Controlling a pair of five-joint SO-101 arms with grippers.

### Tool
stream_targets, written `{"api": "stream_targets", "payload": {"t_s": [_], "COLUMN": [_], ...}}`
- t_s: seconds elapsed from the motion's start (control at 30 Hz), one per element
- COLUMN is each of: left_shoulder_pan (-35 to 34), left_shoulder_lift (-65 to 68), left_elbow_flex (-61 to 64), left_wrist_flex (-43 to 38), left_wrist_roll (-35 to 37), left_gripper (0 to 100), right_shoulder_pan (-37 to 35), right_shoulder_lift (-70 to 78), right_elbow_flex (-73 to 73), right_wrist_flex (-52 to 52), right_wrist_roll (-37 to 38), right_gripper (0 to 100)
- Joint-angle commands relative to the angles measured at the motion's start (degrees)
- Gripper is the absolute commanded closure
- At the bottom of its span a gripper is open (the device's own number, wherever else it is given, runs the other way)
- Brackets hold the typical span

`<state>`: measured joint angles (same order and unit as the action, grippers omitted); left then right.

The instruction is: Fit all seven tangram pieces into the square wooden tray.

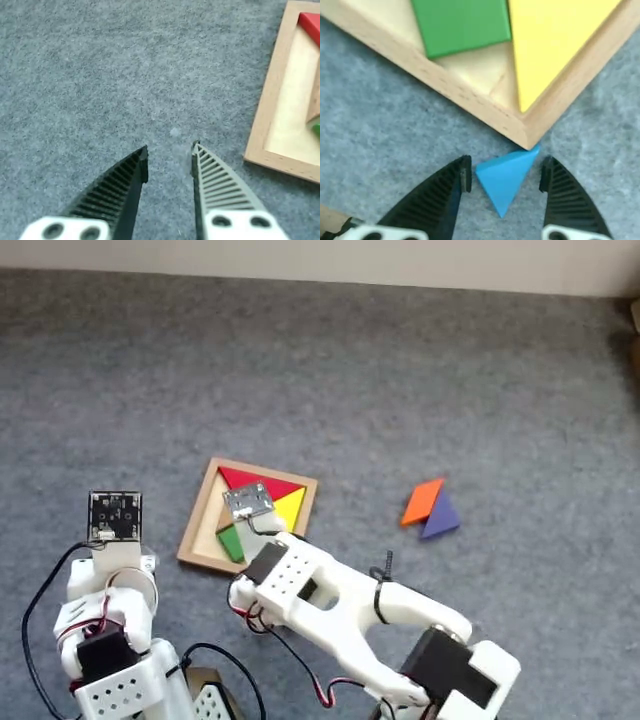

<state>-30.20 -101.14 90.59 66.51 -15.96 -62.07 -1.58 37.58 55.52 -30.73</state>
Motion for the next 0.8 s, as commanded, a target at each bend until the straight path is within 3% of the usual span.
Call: {"api": "stream_targets", "payload": {"t_s": [0.0,0.1,0.3,0.6,0.77], "left_shoulder_pan": [-0.66,-0.66,-0.66,-0.66,-0.66], "left_shoulder_lift": [-3.21,-3.21,-3.21,-3.21,-3.21], "left_elbow_flex": [-0.57,-0.57,-0.57,-0.48,-0.48], "left_wrist_flex": [-0.26,-0.26,-0.26,-0.26,-0.26], "left_wrist_roll": [0.09,0.09,0.09,0.09,0.09], "left_gripper": [84,84,84,84,84], "right_shoulder_pan": [-0.57,-0.57,-0.57,-0.57,0.75], "right_shoulder_lift": [0.13,0.22,0.13,-1.01,-8.92], "right_elbow_flex": [-2.59,-2.51,-2.42,-2.95,-4.09], "right_wrist_flex": [0.31,0.31,0.57,10.68,13.41], "right_wrist_roll": [-0.53,-0.53,-0.09,0.09,0.26], "right_gripper": [77.6,80.4,98.4,98.8,98.8]}}
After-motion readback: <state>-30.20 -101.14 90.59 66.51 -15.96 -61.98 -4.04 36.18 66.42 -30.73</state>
